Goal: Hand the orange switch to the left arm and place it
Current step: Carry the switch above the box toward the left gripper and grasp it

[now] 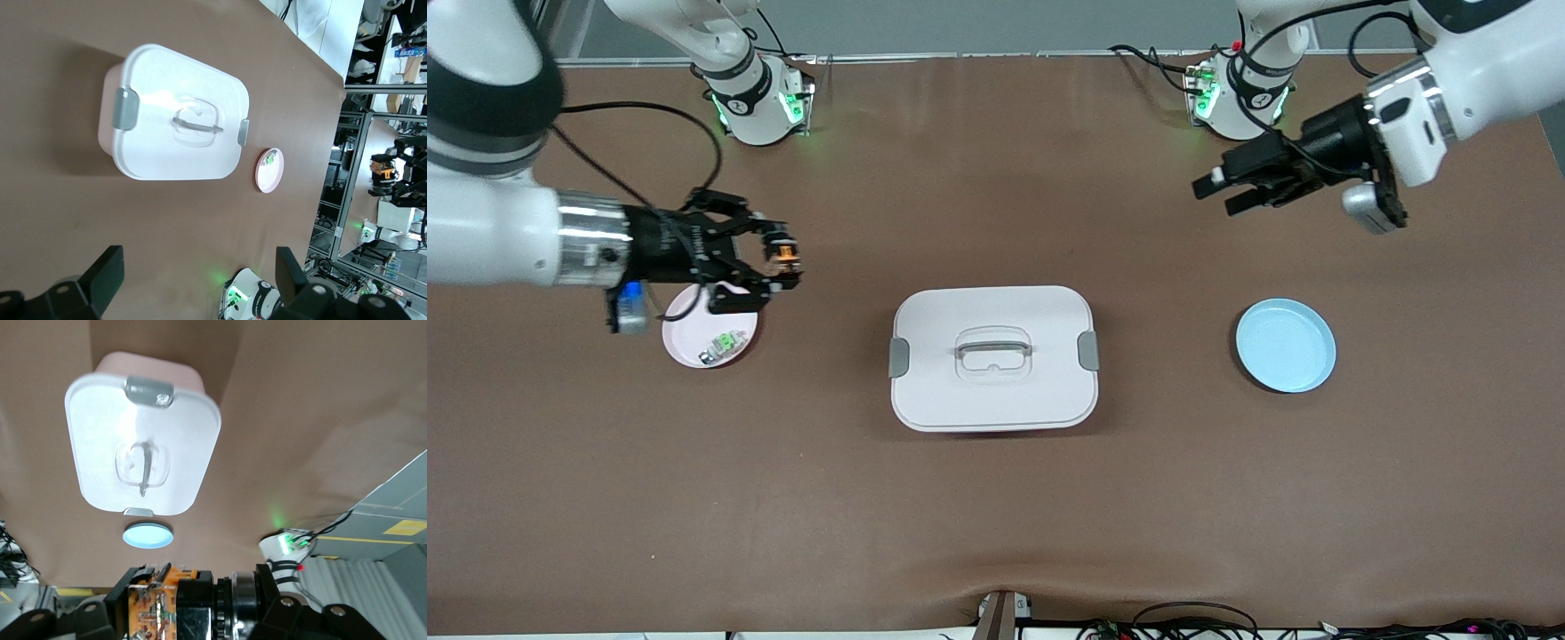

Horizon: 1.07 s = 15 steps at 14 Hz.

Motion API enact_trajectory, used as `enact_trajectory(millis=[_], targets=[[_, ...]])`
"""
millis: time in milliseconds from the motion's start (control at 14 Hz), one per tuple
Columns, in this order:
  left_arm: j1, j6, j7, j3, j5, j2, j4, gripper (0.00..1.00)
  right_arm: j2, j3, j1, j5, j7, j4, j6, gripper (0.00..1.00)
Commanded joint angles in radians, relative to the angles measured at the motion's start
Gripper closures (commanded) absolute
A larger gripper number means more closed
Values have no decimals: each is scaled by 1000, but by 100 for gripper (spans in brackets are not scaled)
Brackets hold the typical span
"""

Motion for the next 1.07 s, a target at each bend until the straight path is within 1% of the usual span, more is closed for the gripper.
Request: enact_trajectory(millis=[0,214,357,500,714,857,1000], targets=[[10,36,-31,-69,-32,-27,-8,0,15,-10,88,11,146,50,63,100],[10,131,-100,-164,-92,-21,-2,0,15,-12,177,5,240,57,160,100],[8,184,-156,-223,-94,-15,13,0,17,-12,223,-32,295,57,192,100],[8,214,-203,-263,-94,-6,19,0,17,-12,254,-65,333,55,199,100],[7,260,-270,-309,-94,9,42,0,24,-10,338,-153,428,46,307,100],[7,282,-325,-343,-92,19,59,0,43,-10,363,-156,442,46,361,100],[7,335,-351,-382,-92,29,61,0,47,-12,383,-156,445,43,401,100]])
